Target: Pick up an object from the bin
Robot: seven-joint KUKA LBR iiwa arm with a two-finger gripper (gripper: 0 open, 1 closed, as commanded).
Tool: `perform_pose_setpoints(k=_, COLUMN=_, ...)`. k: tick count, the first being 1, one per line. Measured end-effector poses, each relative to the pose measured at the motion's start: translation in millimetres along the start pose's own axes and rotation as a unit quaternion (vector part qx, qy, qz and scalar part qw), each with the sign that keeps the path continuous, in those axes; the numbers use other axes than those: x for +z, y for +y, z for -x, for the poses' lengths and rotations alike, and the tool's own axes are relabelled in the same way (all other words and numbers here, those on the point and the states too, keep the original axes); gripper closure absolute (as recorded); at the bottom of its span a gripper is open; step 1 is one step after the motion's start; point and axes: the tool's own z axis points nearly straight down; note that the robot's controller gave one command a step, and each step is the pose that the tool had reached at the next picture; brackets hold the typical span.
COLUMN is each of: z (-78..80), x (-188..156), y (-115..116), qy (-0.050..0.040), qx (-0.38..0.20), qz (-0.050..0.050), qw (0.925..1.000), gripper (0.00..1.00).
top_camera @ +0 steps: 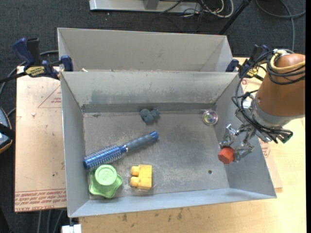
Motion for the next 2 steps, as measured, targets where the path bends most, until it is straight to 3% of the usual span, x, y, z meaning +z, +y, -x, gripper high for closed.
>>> perform_pose_setpoints(k=1, z=14.6, x=110.2, y=-11.6, qy=0.0026, qx=0.034, qz=0.001, qw=0.9994, gripper=1.00)
perform_pose_setpoints(k=2, z=5.1, x=3.5, y=14.0, qy=0.0007, qx=-0.143, qz=0.001, qw=0.9897, gripper=1.00)
